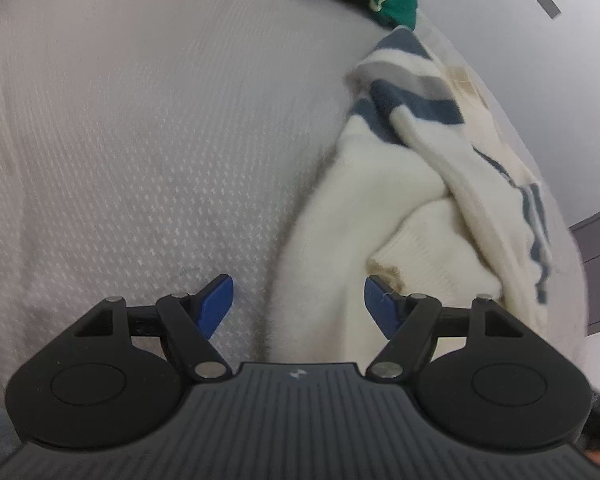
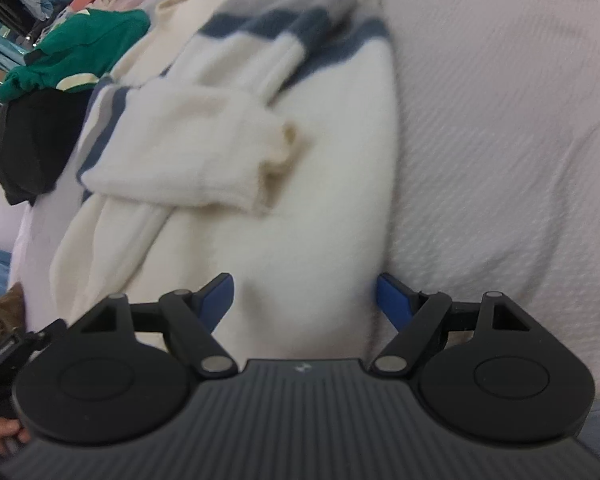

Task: Fold large clothes
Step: 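Close both grippers on the sweater hem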

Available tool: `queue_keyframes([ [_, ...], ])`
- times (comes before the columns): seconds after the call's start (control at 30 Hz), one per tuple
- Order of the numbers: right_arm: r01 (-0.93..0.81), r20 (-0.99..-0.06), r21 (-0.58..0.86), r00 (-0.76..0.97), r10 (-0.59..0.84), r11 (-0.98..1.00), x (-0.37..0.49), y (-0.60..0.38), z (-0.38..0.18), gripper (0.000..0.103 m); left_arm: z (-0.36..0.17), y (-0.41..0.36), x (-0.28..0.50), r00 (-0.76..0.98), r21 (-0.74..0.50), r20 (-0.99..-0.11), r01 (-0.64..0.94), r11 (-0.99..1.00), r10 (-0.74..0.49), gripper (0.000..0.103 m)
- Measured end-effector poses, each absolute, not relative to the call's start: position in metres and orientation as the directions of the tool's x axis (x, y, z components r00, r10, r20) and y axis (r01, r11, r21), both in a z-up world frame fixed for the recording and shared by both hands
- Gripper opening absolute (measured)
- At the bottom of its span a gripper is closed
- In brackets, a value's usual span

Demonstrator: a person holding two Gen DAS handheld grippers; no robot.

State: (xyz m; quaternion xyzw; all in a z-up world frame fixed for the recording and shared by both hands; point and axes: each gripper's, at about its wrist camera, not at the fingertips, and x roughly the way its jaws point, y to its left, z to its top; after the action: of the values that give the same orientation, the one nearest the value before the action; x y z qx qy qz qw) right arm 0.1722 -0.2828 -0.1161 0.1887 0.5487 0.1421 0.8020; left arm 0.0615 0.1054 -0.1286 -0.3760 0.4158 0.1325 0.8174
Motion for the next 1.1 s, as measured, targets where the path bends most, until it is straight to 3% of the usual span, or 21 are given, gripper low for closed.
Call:
queue_keyframes([
  [0.1, -0.041, -0.801, 0.507, 0.346, 0.489, 0.861, 0.170, -0.281, -0.117, 0.082, -0.136, 0.112, 0.061, 0.618, -0.538, -0.776, -0.545, 0.643, -0.126, 0.077],
  [0.3, -0.095, -0.654, 0.669, 0.395, 0.645, 0.737, 0.160, -0.289, -0.108, 0.082, -0.135, 0.107, 0.055, 0.670, -0.618, -0.718, -0.488, 0.616, -0.190, 0.075],
  [0.4, -0.117, -0.596, 0.722, 0.395, 0.699, 0.682, 0.158, -0.292, -0.105, 0.082, -0.135, 0.104, 0.051, 0.696, -0.670, -0.680, -0.460, 0.582, -0.233, 0.066],
  [0.47, -0.130, -0.561, 0.755, 0.381, 0.735, 0.643, 0.156, -0.293, -0.105, 0.081, -0.138, 0.102, 0.047, 0.692, -0.682, -0.678, -0.466, 0.564, -0.248, 0.052],
  [0.5, -0.129, -0.552, 0.766, 0.371, 0.747, 0.630, 0.155, -0.293, -0.106, 0.081, -0.141, 0.102, 0.045, 0.686, -0.684, -0.681, -0.474, 0.555, -0.254, 0.050],
  [0.57, -0.125, -0.583, 0.751, 0.338, 0.739, 0.649, 0.154, -0.285, -0.109, 0.081, -0.146, 0.099, 0.043, 0.661, -0.659, -0.712, -0.513, 0.549, -0.237, 0.044],
  [0.8, -0.152, -0.797, 0.558, 0.173, 0.578, 0.816, 0.147, -0.243, -0.127, 0.075, -0.149, 0.085, 0.053, 0.591, -0.569, -0.777, -0.514, 0.642, -0.217, 0.044],
  [0.9, -0.109, -0.792, 0.560, 0.221, 0.570, 0.821, 0.147, -0.249, -0.123, 0.065, -0.151, 0.083, 0.055, 0.589, -0.575, -0.775, -0.506, 0.643, -0.229, 0.043],
  [0.97, -0.090, -0.792, 0.553, 0.253, 0.556, 0.828, 0.145, -0.254, -0.121, 0.043, -0.151, 0.085, 0.055, 0.603, -0.583, -0.766, -0.510, 0.632, -0.221, 0.022],
  [1.0, -0.090, -0.790, 0.548, 0.269, 0.550, 0.831, 0.143, -0.255, -0.119, 0.029, -0.150, 0.086, 0.054, 0.623, -0.604, -0.749, -0.505, 0.617, -0.223, 0.019],
  [1.1, -0.106, -0.754, 0.579, 0.307, 0.581, 0.808, 0.138, -0.262, -0.112, 0.018, -0.148, 0.098, 0.043, 0.697, -0.686, -0.678, -0.488, 0.540, -0.231, 0.012],
])
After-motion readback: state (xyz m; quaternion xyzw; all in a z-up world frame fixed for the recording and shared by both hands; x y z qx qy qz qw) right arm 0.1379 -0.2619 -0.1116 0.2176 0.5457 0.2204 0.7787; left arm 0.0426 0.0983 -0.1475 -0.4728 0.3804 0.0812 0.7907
